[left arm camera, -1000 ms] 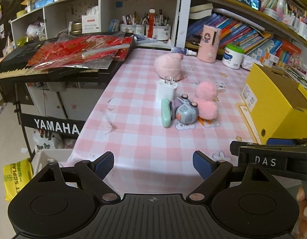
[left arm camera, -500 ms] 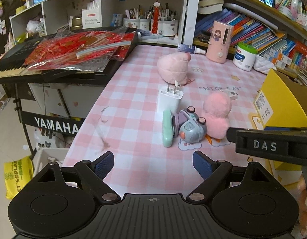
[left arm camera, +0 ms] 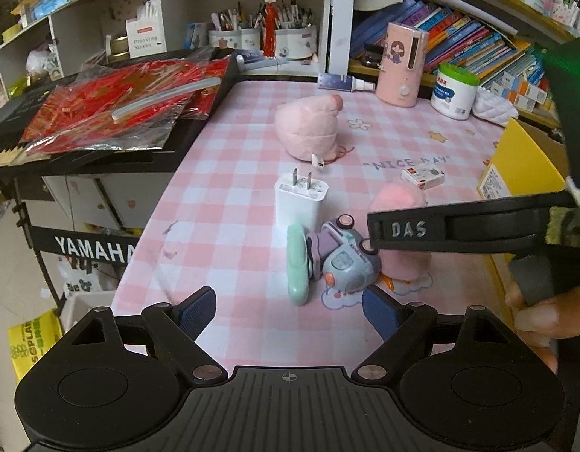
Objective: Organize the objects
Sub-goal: 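Grasp the pink plush chick with the right tool while the left tool approaches the mint-green item, then grasp the mint-green item with the left tool while the right tool lifts the chick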
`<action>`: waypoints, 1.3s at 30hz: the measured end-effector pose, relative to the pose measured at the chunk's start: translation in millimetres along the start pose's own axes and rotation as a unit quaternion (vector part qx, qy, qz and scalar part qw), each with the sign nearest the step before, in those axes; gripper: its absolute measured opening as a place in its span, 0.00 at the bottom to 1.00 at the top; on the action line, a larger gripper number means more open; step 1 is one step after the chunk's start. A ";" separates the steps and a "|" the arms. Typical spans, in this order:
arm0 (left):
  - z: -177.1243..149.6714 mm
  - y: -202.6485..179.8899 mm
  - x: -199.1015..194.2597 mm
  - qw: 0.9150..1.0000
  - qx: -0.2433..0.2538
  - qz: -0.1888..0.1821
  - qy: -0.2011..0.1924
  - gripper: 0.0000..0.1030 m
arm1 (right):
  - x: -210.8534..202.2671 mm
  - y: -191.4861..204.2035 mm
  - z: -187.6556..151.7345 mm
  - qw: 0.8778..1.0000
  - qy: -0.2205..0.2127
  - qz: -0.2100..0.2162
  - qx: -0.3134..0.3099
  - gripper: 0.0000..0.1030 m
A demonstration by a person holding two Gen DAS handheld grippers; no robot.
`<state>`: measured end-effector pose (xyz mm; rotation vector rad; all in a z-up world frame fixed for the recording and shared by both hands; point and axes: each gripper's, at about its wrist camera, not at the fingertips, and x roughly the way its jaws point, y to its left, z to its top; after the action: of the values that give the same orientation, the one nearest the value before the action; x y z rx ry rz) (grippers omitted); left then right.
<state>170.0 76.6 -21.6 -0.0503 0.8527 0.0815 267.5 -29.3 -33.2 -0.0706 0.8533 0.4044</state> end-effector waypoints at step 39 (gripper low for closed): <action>21.1 10.1 33.7 1.000 -0.018 -0.012 0.022 0.17 | -8.7 -22.6 9.1 1.000 -0.017 0.010 0.009 0.38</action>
<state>206.9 89.9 -33.2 -0.0958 0.8951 0.0739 277.4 -50.8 -23.0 -0.0389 0.8248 0.4156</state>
